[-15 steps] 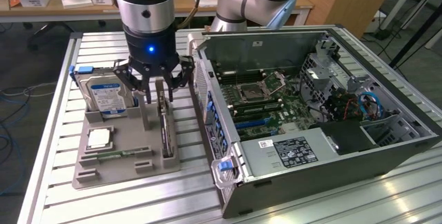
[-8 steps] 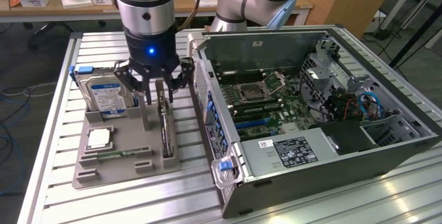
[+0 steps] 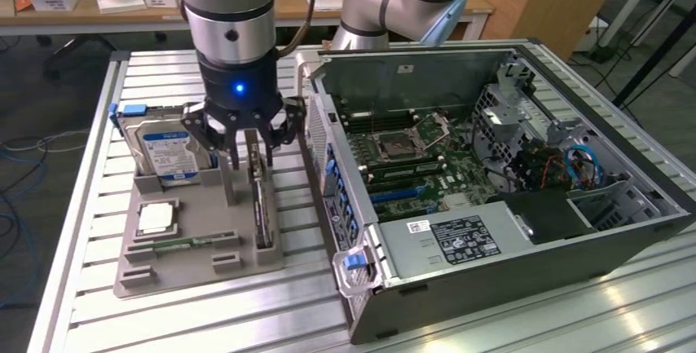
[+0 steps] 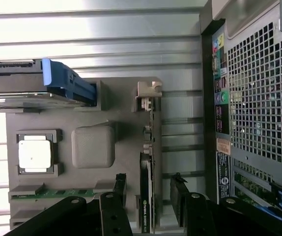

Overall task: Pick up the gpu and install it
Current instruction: 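Pick up the gpu and move the gpu toward the slot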

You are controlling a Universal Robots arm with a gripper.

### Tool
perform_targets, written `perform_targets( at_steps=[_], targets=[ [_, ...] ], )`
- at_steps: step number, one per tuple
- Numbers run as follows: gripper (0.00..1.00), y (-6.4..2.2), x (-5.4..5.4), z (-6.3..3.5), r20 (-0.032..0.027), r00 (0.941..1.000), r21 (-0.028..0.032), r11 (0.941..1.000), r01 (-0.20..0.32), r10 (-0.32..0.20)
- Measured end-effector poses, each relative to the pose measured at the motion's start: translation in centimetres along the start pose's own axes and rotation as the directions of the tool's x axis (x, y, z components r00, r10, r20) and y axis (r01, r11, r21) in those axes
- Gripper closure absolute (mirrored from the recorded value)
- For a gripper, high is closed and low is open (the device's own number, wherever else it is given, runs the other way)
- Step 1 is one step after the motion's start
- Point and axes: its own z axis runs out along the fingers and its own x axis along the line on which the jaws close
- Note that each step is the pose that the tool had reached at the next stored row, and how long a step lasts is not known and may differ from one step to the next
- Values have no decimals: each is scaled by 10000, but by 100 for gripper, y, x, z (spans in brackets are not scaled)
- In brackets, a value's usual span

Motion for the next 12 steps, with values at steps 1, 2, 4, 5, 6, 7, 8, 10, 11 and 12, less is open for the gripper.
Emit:
perform_targets(
  at_steps=[1,2,4,5,6,7,8,10,11,12],
  targets=[
    [51,-2,0,9,0,10000,0,10000,-1,1],
    [51,-4,0,19,-1,10000,0,10000,0,0],
    [51,-7,0,41,0,10000,0,10000,0,0],
    [51,-8,1,54,0,10000,0,10000,0,0],
    [51,-9,1,67,0,10000,0,10000,0,0],
    [51,-10,1,79,-1,10000,0,10000,0,0],
    [51,-11,1,93,0,10000,-1,10000,0,0],
    [51,-13,2,118,0,10000,-1,10000,0,0],
    [51,-13,2,130,0,10000,-1,10000,0,0],
    [51,-14,2,141,0,10000,-1,10000,0,0]
  ],
)
